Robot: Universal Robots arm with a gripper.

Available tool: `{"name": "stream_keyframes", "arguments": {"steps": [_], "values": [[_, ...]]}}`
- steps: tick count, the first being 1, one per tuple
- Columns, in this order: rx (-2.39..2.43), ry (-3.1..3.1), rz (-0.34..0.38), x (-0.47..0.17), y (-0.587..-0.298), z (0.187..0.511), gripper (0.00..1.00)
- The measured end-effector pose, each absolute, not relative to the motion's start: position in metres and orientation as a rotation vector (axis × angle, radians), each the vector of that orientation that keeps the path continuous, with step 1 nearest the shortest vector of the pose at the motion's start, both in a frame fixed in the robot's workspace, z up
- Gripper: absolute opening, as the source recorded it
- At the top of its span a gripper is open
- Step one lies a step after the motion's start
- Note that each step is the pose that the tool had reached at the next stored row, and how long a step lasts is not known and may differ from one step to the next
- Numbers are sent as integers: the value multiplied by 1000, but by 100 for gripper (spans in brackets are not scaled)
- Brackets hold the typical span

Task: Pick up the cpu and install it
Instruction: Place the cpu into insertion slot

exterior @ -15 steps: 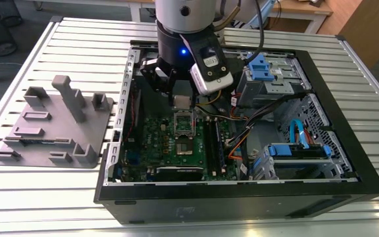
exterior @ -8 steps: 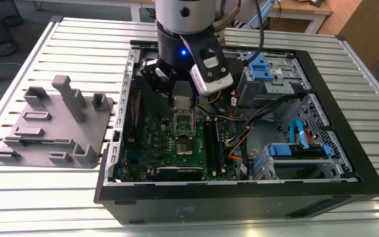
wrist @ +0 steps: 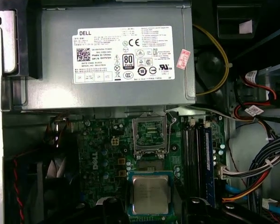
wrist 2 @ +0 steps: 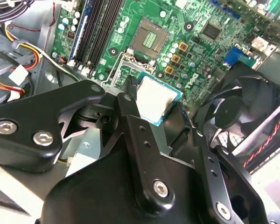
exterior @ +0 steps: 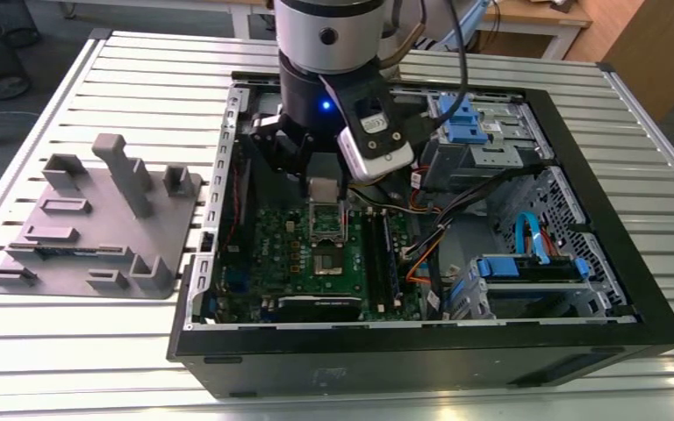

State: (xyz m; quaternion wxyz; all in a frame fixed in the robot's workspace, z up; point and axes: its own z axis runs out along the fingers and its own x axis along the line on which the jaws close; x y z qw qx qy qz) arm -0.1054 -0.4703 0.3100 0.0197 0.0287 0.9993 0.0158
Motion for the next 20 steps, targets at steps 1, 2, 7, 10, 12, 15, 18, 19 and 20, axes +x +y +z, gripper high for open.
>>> {"name": "stream_keyframes", "arguments": {"steps": [1, 2, 7, 10, 12, 15, 18, 19, 20], "values": [[89, 3101, 49, -105, -472, 309, 47], [89, 3101, 49, -105, -473, 307, 47], [89, 3100, 49, -105, -480, 298, 47], [89, 3100, 49, -105, -482, 293, 47], [89, 3101, 49, -105, -484, 289, 47], [89, 3101, 49, -105, -486, 284, 47], [89, 3102, 49, -104, -487, 278, 47], [89, 3103, 49, -103, -487, 276, 47], [89, 3104, 49, -101, -487, 275, 47]]}}
